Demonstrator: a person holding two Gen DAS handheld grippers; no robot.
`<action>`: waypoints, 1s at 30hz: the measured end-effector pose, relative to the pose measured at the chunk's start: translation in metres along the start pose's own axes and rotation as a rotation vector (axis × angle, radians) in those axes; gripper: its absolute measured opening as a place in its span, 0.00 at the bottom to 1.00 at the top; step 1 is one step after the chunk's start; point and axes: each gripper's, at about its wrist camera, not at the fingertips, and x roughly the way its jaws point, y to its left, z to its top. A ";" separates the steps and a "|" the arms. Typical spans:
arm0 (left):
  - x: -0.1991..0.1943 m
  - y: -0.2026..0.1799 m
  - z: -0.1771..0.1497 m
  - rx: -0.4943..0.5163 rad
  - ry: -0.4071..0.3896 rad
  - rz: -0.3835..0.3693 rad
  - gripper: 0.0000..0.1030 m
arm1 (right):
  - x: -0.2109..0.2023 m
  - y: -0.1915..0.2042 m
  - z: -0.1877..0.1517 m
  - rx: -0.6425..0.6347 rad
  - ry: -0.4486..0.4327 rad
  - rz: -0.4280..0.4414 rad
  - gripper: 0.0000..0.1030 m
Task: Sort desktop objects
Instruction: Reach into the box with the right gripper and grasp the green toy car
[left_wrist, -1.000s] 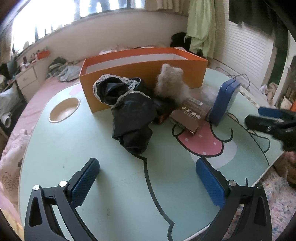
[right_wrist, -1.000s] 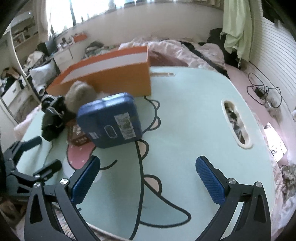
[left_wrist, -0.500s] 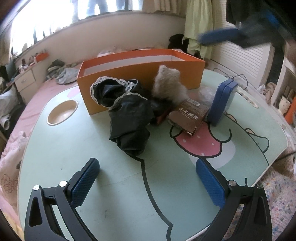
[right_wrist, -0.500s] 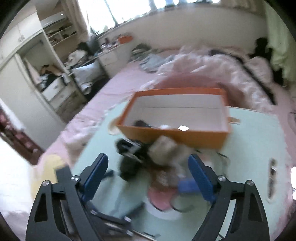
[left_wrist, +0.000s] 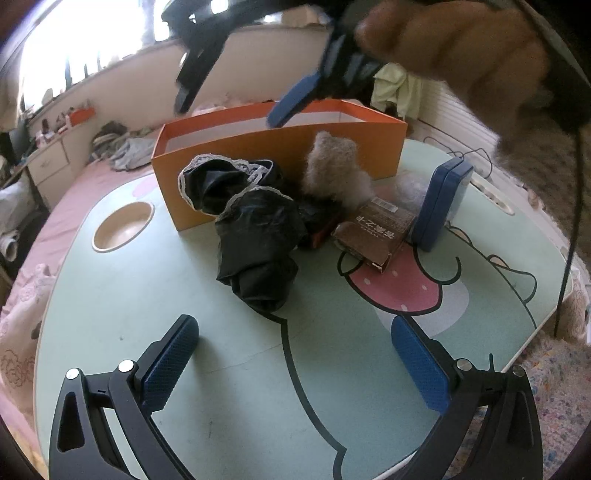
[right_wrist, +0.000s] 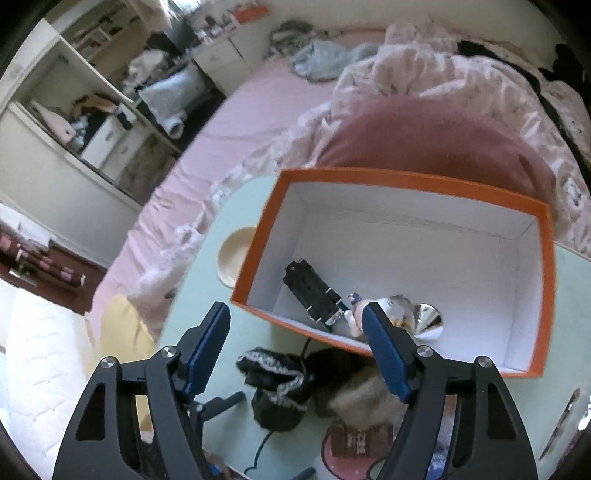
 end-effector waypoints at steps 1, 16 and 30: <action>0.000 0.000 0.000 0.000 -0.001 -0.001 1.00 | 0.007 0.000 0.003 0.008 0.017 -0.005 0.72; 0.003 -0.002 0.003 0.000 -0.002 -0.011 1.00 | 0.078 0.005 0.020 -0.030 0.200 -0.221 0.50; 0.004 -0.003 0.003 0.001 -0.003 -0.010 1.00 | -0.005 -0.027 0.007 0.064 -0.043 -0.081 0.34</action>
